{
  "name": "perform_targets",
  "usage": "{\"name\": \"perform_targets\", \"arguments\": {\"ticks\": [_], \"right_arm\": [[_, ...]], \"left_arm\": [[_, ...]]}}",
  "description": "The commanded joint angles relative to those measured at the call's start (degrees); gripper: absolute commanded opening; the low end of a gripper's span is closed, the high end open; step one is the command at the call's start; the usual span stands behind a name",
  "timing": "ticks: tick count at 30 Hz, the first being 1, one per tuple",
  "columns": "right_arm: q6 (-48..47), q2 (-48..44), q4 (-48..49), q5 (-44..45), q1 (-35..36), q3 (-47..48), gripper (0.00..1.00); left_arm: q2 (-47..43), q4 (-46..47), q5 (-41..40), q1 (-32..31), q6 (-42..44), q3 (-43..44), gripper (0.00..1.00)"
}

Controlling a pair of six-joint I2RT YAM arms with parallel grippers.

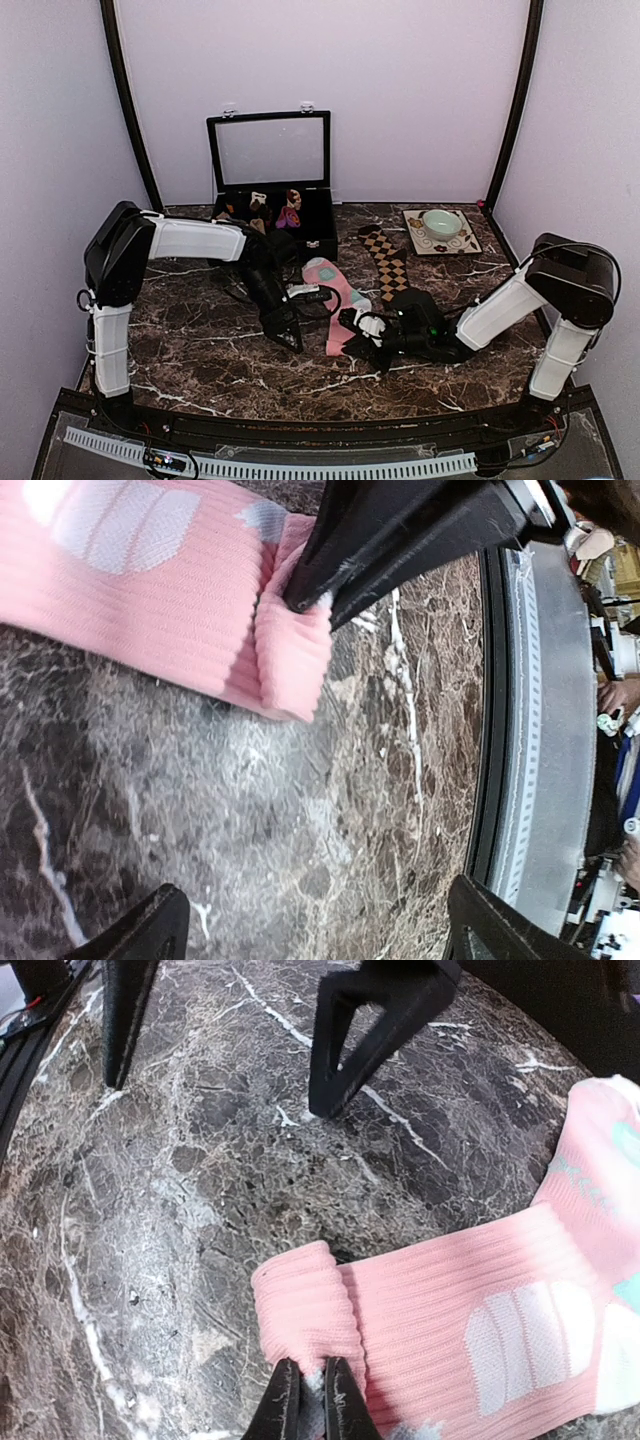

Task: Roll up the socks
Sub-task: Roll the sock at the center of the board.

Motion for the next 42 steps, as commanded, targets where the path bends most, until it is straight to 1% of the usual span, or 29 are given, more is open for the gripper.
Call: {"name": "perform_targets", "arguments": {"ticks": [1,4,7,12,20,23,25,27,29,33,36,40,42], "right_arm": [[9.13,4.26,-7.94,-5.61,-2.29,-1.46,0.0],[15.36,6.12,-8.63,-10.74,-4.96,-0.5,0.0],[19.89,7.07,-9.76,-13.89,-6.79,0.22,0.0],[26.66,8.27,-11.37,-18.27,-8.62,1.14,0.0],[31.51,8.14,-13.31,-20.03,-9.47,0.54,0.0],[32.65,8.82,-13.52,-20.65,-10.31,0.57,0.0],[33.23,9.1,-13.3,-21.0,-10.87,0.52,0.0],[33.74,9.1,-13.12,-20.99,-11.14,0.54,0.0],[34.27,9.29,-13.08,-20.87,-11.49,0.7,0.0],[35.2,10.56,-12.97,-21.31,-11.79,0.87,0.0],[35.78,10.95,-11.97,-21.62,-11.85,0.53,0.0],[36.18,11.15,-10.55,-22.11,-11.84,0.14,0.0],[36.31,11.18,-10.3,-22.13,-11.84,0.04,0.0]], "left_arm": [[-6.81,6.22,-2.93,-0.56,3.17,-4.86,0.89],[-8.71,8.68,-4.13,-2.53,6.12,-6.85,0.81],[-9.78,11.17,-6.08,-5.46,8.71,-8.06,0.75],[-10.9,18.22,-9.12,-9.78,12.2,-9.66,0.71],[-9.26,30.67,-16.49,-12.35,13.19,-9.67,0.67],[-8.4,31.5,-17.09,-12.76,14.41,-9.82,0.65],[-7.38,31.12,-17.45,-12.95,14.93,-9.68,0.61],[-6.56,31.28,-17.92,-13.05,15.45,-9.95,0.54],[-6.23,32.24,-18.17,-13.09,15.62,-10.75,0.51],[-5.84,31.68,-16.56,-13.24,14.9,-10.87,0.51],[-5.5,31.45,-16.18,-13.35,14.62,-11.2,0.55],[-3.84,32.73,-19.75,-13.44,13.79,-10.54,0.6],[-3.56,34.41,-21.22,-13.44,13.15,-10.6,0.6]]}}
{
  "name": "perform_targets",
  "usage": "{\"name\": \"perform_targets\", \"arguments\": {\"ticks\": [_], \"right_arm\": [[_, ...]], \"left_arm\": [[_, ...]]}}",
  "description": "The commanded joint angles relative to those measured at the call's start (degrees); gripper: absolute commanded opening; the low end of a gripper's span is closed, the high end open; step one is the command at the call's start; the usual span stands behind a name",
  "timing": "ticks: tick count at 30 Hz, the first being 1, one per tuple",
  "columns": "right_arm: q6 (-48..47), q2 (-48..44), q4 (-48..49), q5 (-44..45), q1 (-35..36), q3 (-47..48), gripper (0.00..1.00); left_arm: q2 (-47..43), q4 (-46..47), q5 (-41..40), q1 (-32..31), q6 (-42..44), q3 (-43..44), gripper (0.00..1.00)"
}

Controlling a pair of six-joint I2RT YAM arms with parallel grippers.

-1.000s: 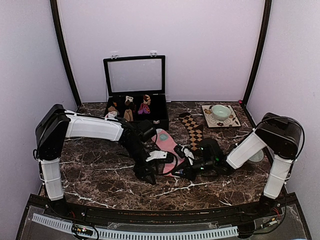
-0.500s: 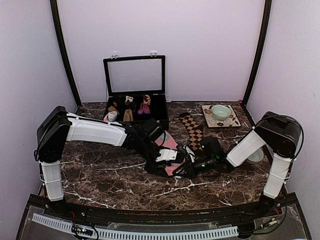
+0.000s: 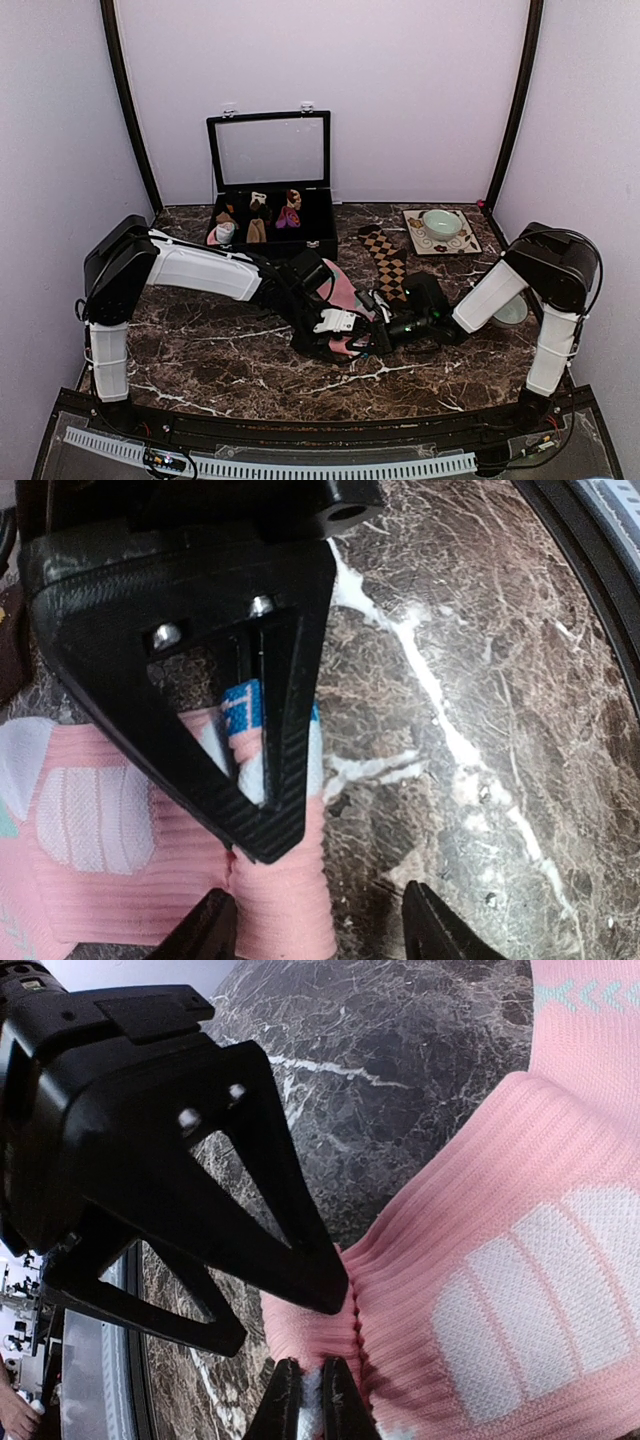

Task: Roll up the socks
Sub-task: Roll the sock at the center of the board.

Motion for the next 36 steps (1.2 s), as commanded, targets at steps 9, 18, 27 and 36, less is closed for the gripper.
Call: {"name": "perform_targets", "arguments": {"ticks": [9,18,27,36], "right_arm": [[2.0,4.13,-9.13,2.69,-0.18,-3.22,0.0],[-2.64,-3.96,-4.89,5.85,0.01,-7.0,0.83],[-5.49,-18.68,-0.05,21.78,2.83,-15.05,0.99],[1.05,-34.22,10.28,43.03,2.61,-22.53,0.99]], "left_arm": [[2.32,1.9,-3.53,-0.43,-1.13,-0.02,0.31],[5.5,-9.86,4.19,1.11,-2.96,4.38,0.0],[8.82,-23.49,15.92,4.92,-3.16,6.38,0.0],[14.4,-35.88,20.12,6.59,-1.08,13.11,0.0]]}}
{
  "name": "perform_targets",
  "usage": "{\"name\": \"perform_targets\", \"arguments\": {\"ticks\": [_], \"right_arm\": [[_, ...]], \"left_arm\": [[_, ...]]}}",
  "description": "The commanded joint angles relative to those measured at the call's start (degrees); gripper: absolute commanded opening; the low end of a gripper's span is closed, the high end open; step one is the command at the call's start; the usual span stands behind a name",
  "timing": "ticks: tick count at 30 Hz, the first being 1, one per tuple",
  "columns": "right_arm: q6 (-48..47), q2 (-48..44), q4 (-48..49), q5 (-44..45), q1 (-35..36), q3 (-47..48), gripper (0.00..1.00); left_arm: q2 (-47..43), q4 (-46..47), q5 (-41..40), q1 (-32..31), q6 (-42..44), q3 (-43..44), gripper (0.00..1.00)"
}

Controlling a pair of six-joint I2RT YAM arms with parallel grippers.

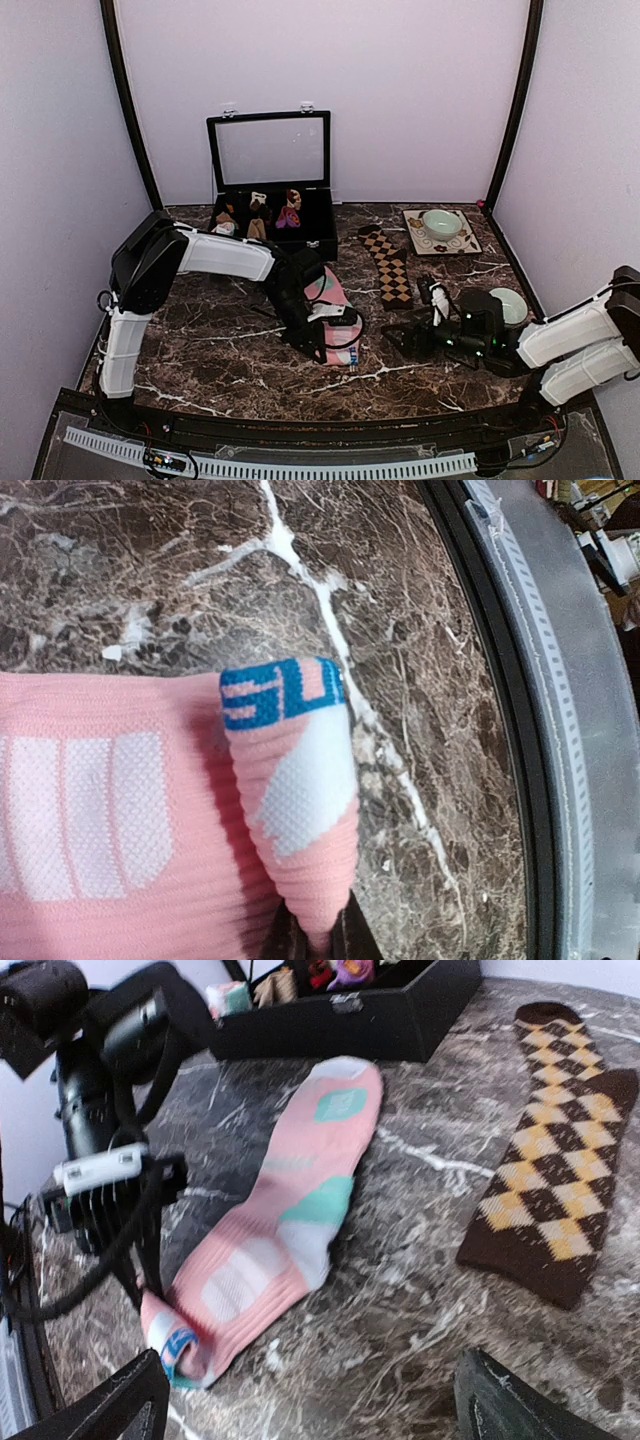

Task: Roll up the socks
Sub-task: Roll the sock at the center of the board.

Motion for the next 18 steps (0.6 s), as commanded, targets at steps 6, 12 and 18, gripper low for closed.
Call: {"name": "perform_targets", "arguments": {"ticks": [6,12,18], "right_arm": [[-5.97,2.22,10.57,-2.25,-1.73,0.88,0.98],[-19.89,-2.23,7.29,-2.47,4.96,-2.1,0.66],[-32.99,-0.71,0.11,-1.1,14.46,0.58,0.67]], "left_arm": [[9.68,-17.23,-0.02,0.68,-1.69,7.67,0.0],[12.96,-20.61,-0.57,1.13,-4.28,12.36,0.0],[15.86,-22.25,-3.44,1.36,-6.41,15.84,0.0]]}}
